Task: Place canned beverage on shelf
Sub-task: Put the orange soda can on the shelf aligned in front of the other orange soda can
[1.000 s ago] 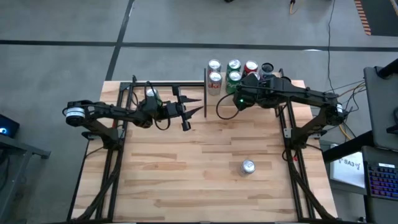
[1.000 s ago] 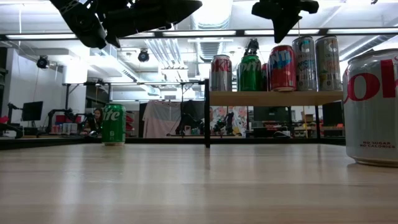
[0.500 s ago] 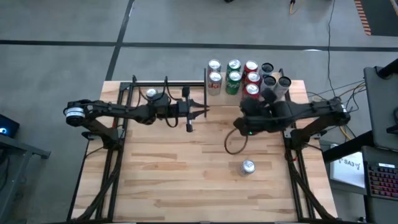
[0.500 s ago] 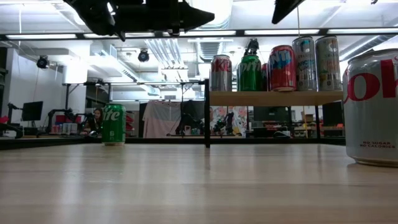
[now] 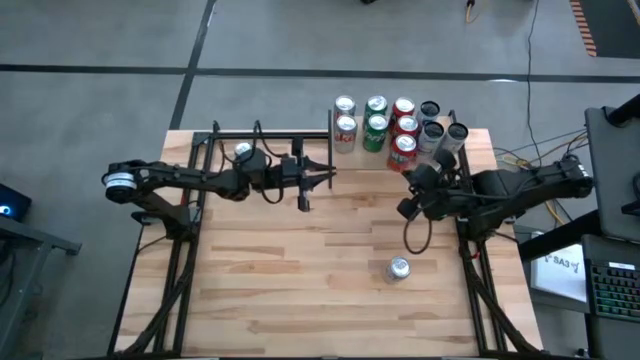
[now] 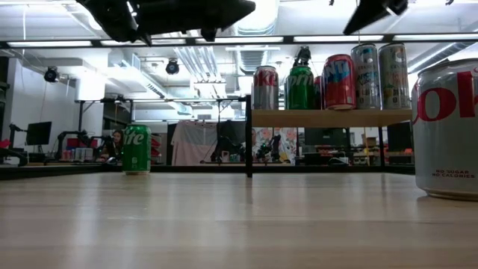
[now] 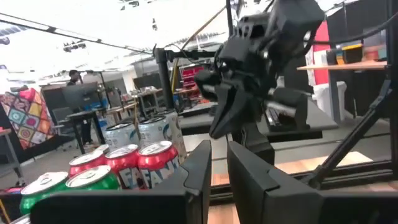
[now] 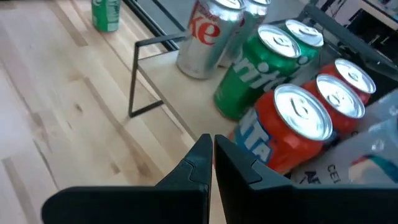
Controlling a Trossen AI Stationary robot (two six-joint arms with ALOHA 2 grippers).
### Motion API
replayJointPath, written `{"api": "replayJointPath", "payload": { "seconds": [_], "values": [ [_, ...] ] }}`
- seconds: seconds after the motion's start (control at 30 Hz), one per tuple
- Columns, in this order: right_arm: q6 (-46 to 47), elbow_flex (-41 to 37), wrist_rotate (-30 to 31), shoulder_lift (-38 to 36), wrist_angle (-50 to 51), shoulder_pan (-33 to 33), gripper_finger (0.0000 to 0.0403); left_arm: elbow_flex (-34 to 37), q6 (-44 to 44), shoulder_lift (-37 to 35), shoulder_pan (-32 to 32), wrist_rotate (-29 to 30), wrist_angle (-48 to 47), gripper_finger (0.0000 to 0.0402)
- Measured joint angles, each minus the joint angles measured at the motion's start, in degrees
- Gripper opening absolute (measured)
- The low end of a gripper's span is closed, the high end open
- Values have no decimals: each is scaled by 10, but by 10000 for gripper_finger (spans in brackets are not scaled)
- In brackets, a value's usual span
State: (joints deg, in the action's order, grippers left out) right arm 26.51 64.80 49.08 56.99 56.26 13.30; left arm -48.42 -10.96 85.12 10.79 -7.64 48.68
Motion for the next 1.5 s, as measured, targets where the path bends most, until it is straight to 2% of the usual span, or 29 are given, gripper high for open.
{"api": "replayJointPath", "payload": {
  "seconds": [0.13,0.3,0.43,0.63,1.07,1.3,1.5],
  "values": [
    [-51,-80,6,-50,-84,-2,9,-33,-5,26,0,-1,0,37],
    [-122,-157,5,-92,-195,-2,9,-123,-76,115,4,-4,-17,37],
    [-131,-195,5,-117,-229,-2,9,-215,-106,183,16,-4,-59,36],
    [-127,-222,5,-146,-236,-2,9,-302,-110,239,32,-4,-112,36],
    [-134,-225,5,-137,-240,-2,9,-457,-140,323,45,-5,-244,36],
    [-105,-225,5,-141,-236,-2,9,-502,-142,342,56,-4,-245,36],
    [-53,-249,4,-138,-218,-2,9,-513,-141,347,55,-5,-245,36]
  ]
}}
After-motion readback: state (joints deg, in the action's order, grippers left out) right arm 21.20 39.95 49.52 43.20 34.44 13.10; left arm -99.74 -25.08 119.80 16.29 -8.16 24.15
